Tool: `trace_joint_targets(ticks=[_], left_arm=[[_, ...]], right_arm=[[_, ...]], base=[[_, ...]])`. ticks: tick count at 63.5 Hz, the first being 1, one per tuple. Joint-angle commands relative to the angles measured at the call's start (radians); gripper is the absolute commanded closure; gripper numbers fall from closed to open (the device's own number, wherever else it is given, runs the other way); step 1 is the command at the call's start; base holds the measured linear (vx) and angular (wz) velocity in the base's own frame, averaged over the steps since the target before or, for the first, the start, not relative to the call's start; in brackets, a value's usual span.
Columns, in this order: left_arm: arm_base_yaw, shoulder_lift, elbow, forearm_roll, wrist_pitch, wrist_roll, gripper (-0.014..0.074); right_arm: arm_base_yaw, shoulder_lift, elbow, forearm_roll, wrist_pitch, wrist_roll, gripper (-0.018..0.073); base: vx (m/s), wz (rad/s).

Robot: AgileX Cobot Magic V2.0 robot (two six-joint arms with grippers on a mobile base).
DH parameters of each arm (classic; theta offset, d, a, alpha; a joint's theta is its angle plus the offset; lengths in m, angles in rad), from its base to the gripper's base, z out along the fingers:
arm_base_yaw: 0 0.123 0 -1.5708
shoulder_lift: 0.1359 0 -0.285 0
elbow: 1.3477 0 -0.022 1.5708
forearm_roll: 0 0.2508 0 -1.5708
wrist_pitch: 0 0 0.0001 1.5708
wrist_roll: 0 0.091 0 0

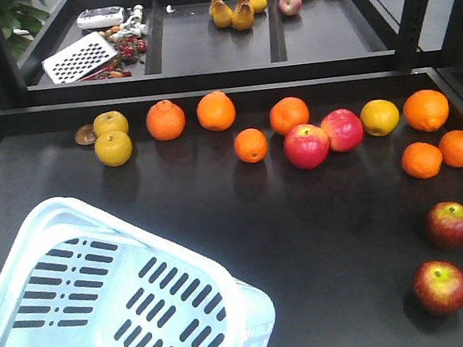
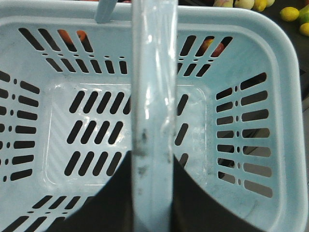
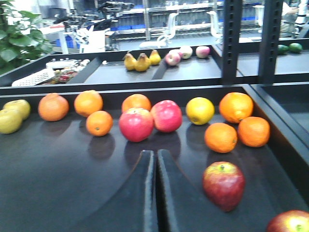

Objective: Pick three apples into basket with both arms

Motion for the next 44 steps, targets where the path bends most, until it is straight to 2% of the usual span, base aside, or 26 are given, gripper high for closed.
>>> trace_joint_targets(ticks=[1,44], left_arm=[[-0.006,0.004,-0.033,-0.043,-0.092,-0.007,0.0603],[-0.006,0.004,-0.033,-0.043,-0.092,-0.007,0.0603]], right_arm=[[-0.007,-0.013,0.013,-0.01,-0.075,-0.008,0.0564],[-0.007,-0.013,0.013,-0.01,-0.075,-0.008,0.0564]], base=[[0.1,-0.16],[0.1,-0.11]])
